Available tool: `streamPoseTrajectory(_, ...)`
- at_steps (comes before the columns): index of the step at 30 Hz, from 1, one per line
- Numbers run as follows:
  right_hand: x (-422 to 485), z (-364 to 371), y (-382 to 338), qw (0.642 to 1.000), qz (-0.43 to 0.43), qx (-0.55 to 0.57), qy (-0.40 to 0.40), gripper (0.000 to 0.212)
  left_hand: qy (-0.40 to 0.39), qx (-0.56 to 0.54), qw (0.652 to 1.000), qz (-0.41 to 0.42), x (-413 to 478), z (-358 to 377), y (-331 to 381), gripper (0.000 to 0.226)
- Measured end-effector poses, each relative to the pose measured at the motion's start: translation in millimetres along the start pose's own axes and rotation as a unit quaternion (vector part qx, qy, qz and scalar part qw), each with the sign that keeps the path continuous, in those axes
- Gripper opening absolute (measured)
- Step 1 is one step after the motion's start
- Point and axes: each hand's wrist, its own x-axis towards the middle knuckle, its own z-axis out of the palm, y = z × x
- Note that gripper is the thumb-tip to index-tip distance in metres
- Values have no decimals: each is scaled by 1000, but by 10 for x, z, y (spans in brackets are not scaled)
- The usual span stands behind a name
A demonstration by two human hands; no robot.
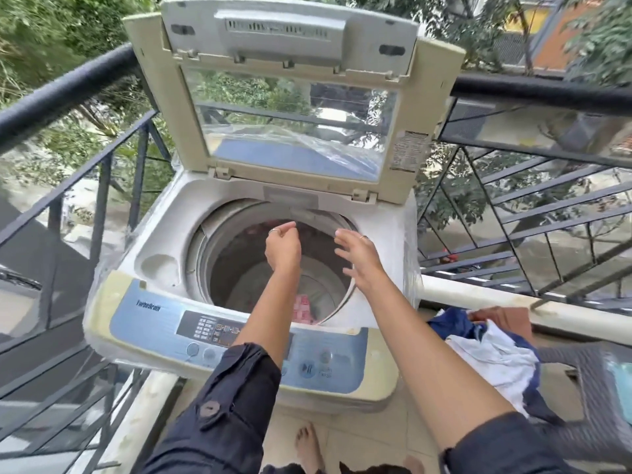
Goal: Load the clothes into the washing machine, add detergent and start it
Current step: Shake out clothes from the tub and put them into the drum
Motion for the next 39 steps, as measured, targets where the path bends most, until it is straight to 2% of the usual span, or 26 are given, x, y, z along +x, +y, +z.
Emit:
streamPoseTrajectory(2, -21, -115, -36, 1000, -9, 9, 0, 6, -10, -10, 1000, 8, -69, 122, 10, 23)
streamPoseTrajectory(5, -36, -309, -84, 999, -35, 32, 6, 6, -25, -30, 999, 22, -196, 336, 34, 20)
streamPoseTrajectory(12, -132, -1040, -201, 991, -90, 96, 6, 8, -3, -21, 995, 94, -804, 1033, 142, 21)
streamPoseTrajectory(18, -149, -2019, -189, 979, -140, 134, 62, 12, -50, -28, 991, 119, -1392, 1884, -96, 21)
streamPoseTrajectory(21, -116, -2568, -98, 973, -132, 157, 109, 13, -92, -27, 989, 113, -1646, 2338, -296, 20)
streamPoseTrajectory(27, -24, -3585, 316, 962, -112, 145, 204, 26, -130, 92, 986, 53, -1988, 3171, -790, 19)
streamPoseTrajectory(33, 146, -4395, 845, 948, -74, 148, 271, 19, -157, 232, 959, 50, -2307, 3710, -1198, 27)
streamPoseTrajectory(39, 527, -4968, 1901, 919, 2, 144, 366, 29, -208, 333, 920, 14, -2198, 4287, -2225, 34)
